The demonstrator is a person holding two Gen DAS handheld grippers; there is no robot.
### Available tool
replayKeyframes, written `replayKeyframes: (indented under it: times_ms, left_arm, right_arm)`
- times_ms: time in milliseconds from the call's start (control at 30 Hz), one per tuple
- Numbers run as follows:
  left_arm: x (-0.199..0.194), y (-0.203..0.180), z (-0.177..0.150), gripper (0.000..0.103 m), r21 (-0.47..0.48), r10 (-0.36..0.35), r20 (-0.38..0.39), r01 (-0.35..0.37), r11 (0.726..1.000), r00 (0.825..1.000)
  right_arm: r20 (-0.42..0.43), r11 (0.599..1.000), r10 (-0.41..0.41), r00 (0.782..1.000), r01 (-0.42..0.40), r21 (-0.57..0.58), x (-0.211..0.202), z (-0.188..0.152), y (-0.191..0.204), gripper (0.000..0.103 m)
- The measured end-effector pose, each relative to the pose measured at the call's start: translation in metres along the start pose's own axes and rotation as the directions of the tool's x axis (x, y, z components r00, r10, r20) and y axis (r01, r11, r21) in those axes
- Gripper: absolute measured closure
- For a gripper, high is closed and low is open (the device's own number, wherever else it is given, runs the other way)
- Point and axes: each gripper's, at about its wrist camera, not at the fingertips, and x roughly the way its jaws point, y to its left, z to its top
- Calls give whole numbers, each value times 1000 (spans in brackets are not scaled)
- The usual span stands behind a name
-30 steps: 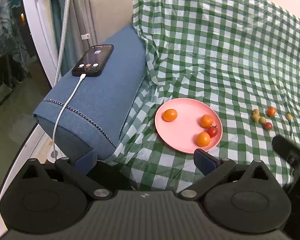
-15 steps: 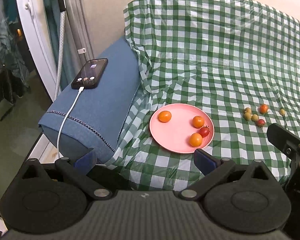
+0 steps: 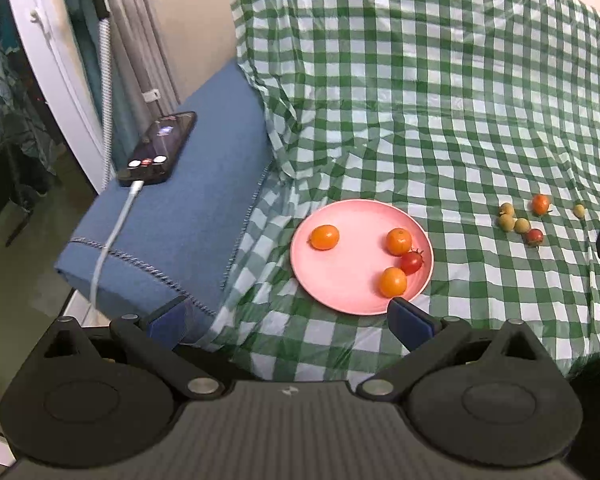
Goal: Organize fruits
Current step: 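Reach the right tool to a red cherry tomato and grasp it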
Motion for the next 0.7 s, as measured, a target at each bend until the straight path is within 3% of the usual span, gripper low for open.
replayKeyframes:
  times_ms: [367, 700]
  left_arm:
    - [66, -70, 46, 0, 56, -52, -90, 57, 997, 995]
    - [137, -115, 80, 0, 78, -38, -178, 52, 996, 983]
  right_arm:
    - [-138, 978, -173, 975, 187, 92, 77, -32, -85, 1]
    - [-294, 955, -278, 915, 297, 21, 212, -60, -142, 1]
